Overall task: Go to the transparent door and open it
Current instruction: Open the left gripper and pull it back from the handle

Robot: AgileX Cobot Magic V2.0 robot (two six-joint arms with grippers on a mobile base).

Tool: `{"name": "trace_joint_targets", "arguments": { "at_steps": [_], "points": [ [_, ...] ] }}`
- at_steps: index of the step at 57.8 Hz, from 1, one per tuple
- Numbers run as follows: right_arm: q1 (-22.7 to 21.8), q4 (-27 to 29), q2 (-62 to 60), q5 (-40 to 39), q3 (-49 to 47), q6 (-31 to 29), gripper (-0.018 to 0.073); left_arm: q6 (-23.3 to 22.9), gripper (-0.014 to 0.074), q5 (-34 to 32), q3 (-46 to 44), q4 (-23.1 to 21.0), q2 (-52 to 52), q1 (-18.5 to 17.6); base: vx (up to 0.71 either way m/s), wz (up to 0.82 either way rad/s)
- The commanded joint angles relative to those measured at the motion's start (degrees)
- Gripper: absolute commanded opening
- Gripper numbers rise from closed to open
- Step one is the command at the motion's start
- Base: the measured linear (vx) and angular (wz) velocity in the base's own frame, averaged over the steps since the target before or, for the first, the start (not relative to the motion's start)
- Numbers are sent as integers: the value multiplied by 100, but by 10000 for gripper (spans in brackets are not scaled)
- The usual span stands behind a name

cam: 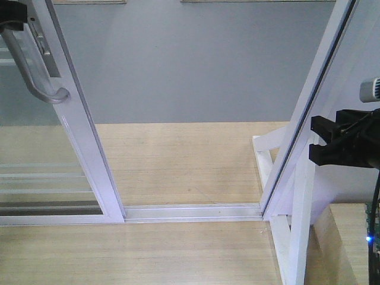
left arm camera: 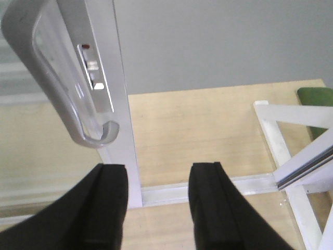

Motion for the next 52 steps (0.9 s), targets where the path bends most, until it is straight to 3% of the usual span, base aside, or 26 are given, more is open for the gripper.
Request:
{"name": "trace_joint_targets", "arguments": {
  "at_steps": [1, 15, 23, 30, 52],
  "points": [
    [-34, -21, -69, -413, -168, -25, 330, -56, 357, -63, -199, 47, -258, -19, 0, 0],
    [-34, -21, -69, -413, -168, -25, 330, -62, 260, -91, -133, -65, -416, -19, 0, 0],
    [-34, -21, -69, -413, -168, -25, 330, -62, 140, -441, 433, -156, -789, -24, 0, 0],
    [-34, -21, -69, -413, -168, -25, 330, -62, -10, -1350, 1682, -150, -1669, -24, 0, 0],
    [-34, -21, -69, -413, -168, -25, 330, -49, -7, -4455, 6075, 694, -5501, -16, 0, 0]
  ]
}}
